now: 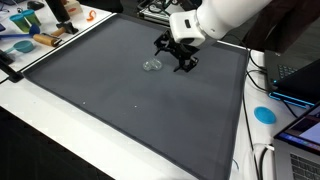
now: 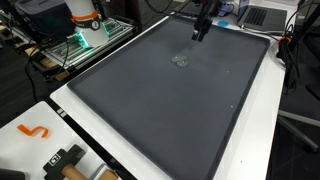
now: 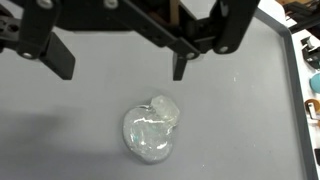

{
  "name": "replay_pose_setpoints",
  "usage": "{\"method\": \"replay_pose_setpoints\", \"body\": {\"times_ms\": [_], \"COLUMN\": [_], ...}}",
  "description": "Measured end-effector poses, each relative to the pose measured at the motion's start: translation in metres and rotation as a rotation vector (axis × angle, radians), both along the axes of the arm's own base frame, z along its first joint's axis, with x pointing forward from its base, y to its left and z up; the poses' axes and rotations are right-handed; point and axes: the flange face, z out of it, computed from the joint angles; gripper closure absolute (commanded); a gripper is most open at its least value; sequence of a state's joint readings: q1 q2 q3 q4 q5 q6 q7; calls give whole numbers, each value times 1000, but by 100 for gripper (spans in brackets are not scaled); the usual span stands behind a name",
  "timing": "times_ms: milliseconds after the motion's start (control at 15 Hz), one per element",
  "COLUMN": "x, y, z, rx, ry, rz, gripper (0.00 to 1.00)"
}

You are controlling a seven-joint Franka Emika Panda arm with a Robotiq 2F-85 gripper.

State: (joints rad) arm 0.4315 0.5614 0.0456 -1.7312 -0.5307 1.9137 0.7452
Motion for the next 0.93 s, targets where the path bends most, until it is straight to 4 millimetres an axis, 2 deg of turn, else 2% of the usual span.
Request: {"method": "replay_pose_setpoints", "body": {"times_ms": [533, 933], "x": [6, 20], "y": [-1, -17], "z": [2, 10], "rx": [-2, -8], "ry": [-13, -10], "rz": [-3, -38], "gripper": [0, 0]}}
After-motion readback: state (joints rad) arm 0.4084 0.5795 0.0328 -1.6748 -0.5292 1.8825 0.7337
